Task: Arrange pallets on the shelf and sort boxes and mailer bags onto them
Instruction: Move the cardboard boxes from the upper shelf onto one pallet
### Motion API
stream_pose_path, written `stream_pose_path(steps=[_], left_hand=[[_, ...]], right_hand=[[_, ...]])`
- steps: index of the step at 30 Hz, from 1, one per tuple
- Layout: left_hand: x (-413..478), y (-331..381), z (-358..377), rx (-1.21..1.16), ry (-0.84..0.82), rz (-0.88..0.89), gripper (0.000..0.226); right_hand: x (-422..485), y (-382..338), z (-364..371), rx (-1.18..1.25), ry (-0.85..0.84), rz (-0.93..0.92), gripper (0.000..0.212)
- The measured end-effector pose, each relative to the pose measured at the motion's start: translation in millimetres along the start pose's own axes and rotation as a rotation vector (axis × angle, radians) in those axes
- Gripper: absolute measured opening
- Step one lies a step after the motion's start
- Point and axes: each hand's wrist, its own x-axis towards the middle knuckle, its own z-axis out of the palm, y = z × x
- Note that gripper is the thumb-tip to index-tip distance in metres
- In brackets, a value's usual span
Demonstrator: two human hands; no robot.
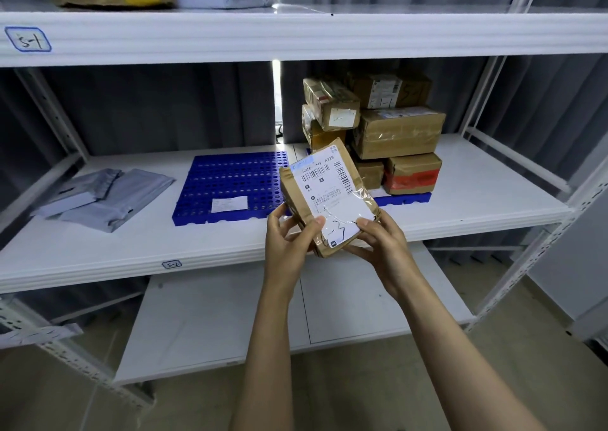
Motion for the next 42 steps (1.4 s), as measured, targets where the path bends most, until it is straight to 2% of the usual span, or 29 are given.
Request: stream_pose_path(steps=[5,9,13,21,28,34,38,40,42], left_hand=[[-4,4,-4,-0.007,-0.010,0.011,0.046],[-4,4,-5,0.031,-0.012,0.019,0.049],[-3,3,-5,0.060,-0.004,0.030,0.050],[-2,0,4,0.000,0.115,0.053,0.042],[11,-2,51,0.181,-0.091,0.122,0.051],[40,29,111,0.249,-0.161,0.061,0.036],[70,51,147,0.274,-0.206,0.013,0.017],[84,57,161,0.295,-0.206,0.016,0.017],[97,61,177,0.318,-0.195,0.030,0.019]], right_hand=[[0,2,-1,-0.057,0.019,-0.024,0.066],[0,5,-5,-0.066,0.007,-0.023,0.058],[-2,4,-5,-0.069,0.015,-0.018,0.063],[0,6,-4,-0.028,0.051,0.006,0.043],[6,-16,-19,0.074,0.219,-0.068,0.039],[33,-57,-57,0.002,0.391,-0.123,0.040],[57,-89,-94,0.070,0.441,-0.160,0.045],[67,-101,-109,0.075,0.427,-0.152,0.048],[77,-115,-121,0.059,0.378,-0.127,0.042]])
